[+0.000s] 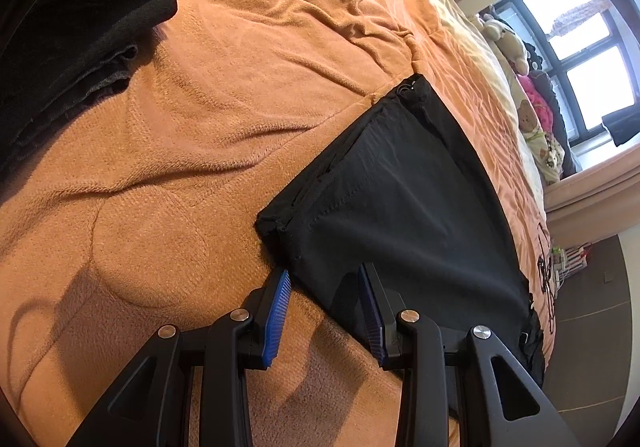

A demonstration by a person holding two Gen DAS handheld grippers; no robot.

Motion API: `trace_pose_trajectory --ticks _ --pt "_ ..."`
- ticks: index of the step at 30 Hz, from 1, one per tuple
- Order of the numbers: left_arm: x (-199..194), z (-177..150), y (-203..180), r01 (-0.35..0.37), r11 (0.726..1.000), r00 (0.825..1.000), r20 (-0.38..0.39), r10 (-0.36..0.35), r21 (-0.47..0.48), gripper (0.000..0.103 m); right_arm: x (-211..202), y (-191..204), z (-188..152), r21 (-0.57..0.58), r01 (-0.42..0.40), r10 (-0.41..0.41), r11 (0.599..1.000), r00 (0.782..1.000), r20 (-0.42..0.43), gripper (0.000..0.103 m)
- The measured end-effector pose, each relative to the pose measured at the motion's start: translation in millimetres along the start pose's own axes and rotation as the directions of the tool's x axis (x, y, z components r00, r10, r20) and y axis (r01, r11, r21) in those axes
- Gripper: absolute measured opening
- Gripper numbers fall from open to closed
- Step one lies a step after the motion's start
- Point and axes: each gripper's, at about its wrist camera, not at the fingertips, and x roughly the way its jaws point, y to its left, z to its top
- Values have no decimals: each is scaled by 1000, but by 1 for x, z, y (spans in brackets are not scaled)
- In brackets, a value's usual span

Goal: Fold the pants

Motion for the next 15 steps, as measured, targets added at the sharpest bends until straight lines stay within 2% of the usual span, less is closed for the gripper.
trace_pose_trajectory --ticks 2,3,9,15 --pt "0 0 1 3 1000 1000 -1 -3 -2 37 3 -1 0 15 -3 3 1000 1000 -1 7" --pt "-1 1 1 5 1000 1000 -2 -5 -4 37 3 1 -1 23 -9 9 1000 1000 3 4" --pt "-2 2 2 3 1000 1000 -10 -2 4 37 -41 25 -5 5 -86 85 996 993 85 2" --pt "-5 1 1 -6 1000 1000 -13 6 1 37 -50 17 -15 35 -102 99 994 993 62 2"
